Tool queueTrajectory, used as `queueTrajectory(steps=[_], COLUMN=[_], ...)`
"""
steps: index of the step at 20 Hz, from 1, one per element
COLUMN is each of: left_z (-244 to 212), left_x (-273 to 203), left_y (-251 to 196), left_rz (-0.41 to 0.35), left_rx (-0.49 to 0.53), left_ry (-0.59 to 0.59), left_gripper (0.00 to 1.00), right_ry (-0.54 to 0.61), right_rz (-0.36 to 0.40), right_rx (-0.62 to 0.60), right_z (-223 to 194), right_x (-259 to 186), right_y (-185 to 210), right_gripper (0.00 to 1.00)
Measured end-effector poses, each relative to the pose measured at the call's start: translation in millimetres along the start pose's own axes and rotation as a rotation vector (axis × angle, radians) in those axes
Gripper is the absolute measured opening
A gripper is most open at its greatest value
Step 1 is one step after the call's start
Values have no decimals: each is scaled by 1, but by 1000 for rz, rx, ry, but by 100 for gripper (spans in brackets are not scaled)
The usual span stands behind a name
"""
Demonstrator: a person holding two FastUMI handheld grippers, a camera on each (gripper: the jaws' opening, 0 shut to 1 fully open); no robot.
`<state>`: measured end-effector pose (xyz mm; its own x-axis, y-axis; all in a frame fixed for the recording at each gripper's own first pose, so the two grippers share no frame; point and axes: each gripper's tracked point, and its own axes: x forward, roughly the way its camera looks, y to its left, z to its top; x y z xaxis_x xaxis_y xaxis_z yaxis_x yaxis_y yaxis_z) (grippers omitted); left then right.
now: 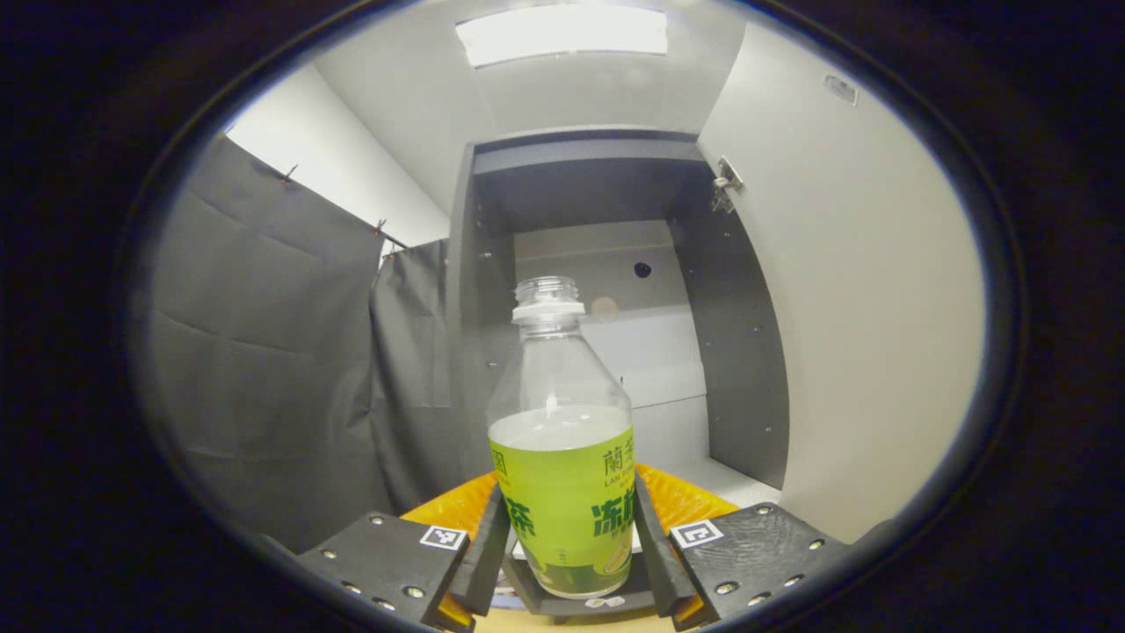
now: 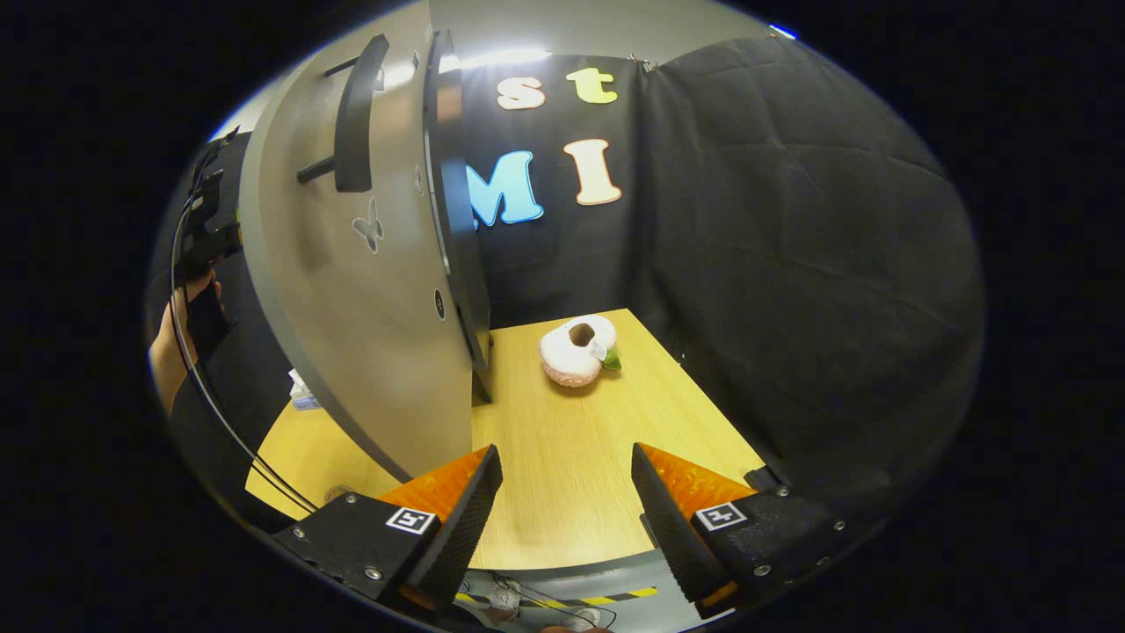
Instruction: Open the cabinet door with the right hand, grasp the bottle in the cabinet with the left hand and place it on the coaster, then close the cabinet door with the right hand.
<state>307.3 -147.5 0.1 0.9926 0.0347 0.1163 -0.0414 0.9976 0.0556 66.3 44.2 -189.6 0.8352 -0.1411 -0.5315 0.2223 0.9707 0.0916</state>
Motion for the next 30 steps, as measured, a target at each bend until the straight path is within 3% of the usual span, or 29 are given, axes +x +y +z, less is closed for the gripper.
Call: queueTrajectory(steps=[3, 4, 6, 9, 11, 15, 18, 21, 27, 30], left_z=[-8, -9, -10, -10, -15, -20, -24, -17, -14, -25], left_x=[-1, -1, 3, 2, 1, 3, 4, 1, 0, 0], left_y=[3, 2, 3, 2, 1, -5, -3, -6, 5, 8], left_rz=[13, 15, 25, -1, -7, -30, -31, -28, 1, 35], left_rx=[34, 37, 37, -9, -44, -75, -37, -87, 19, 15], left_ry=[33, 46, 73, 87, 107, 117, 122, 131, 141, 178], left_gripper=[75, 69, 69, 69, 69, 69, 69, 69, 72, 69], right_ry=[38, 42, 37, 10, -3, 55, 80, 121, 197, 234], right_rz=[-4, -4, -16, -47, -61, -126, -122, -102, -8, 16], right_rx=[16, 24, 7, -89, -131, -168, -176, -276, -439, -425], right_z=[-16, -18, -21, -19, -24, -58, -79, -104, -143, -143], right_x=[-3, -4, -4, 3, 9, 18, 21, 28, 29, 33], right_y=[-11, -12, -18, -34, -44, -67, -64, -57, -33, -29], right_gripper=[92, 92, 92, 89, 92, 92, 92, 92, 94, 95])
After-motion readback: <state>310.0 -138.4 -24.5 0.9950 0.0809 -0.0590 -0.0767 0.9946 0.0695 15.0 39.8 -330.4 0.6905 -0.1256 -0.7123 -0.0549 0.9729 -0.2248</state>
